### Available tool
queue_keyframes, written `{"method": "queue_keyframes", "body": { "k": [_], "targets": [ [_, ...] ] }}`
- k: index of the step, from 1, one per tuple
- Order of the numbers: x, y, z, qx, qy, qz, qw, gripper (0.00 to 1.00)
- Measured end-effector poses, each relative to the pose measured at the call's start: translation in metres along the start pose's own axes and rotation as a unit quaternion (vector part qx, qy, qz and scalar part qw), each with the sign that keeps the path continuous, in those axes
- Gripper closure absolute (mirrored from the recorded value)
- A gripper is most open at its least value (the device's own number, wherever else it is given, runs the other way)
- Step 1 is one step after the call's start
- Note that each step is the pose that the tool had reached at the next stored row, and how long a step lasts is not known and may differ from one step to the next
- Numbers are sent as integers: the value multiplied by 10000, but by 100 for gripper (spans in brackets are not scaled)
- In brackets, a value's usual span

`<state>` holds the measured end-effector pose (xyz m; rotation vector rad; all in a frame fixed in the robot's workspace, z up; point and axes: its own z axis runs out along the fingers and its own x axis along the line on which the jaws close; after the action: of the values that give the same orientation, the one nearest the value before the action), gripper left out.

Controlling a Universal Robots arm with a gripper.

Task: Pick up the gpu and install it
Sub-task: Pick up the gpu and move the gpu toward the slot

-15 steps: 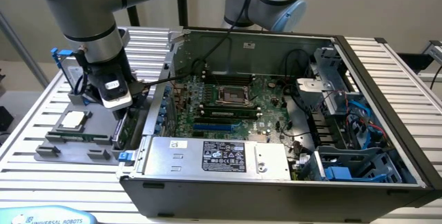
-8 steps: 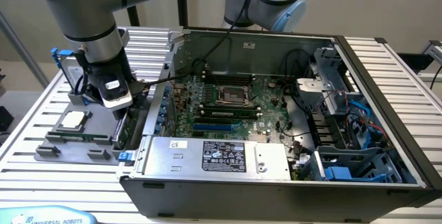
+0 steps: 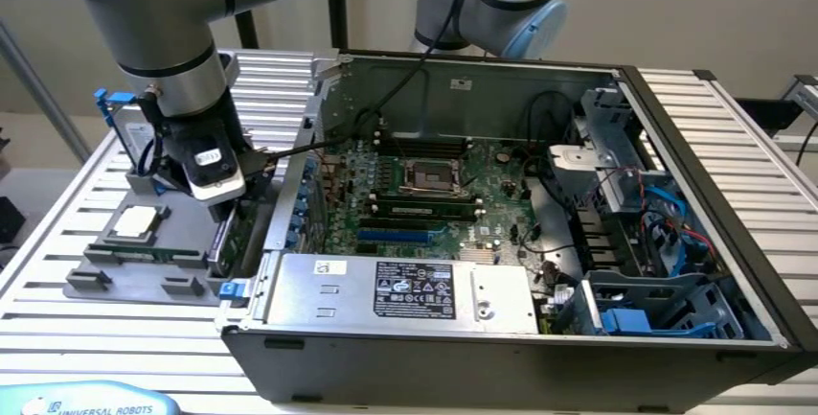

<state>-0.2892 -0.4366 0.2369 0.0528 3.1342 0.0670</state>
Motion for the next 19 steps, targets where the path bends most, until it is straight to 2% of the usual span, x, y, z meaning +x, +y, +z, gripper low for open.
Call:
{"method": "queue_keyframes", "body": {
  "k": [3, 7, 19],
  "targets": [
    [0, 1, -10, -1, -1, 1, 10000, 74],
    [0, 5, -100, 0, 0, 1, 10000, 74],
    [-4, 27, -624, 0, 0, 1, 10000, 74]
  ]
}}
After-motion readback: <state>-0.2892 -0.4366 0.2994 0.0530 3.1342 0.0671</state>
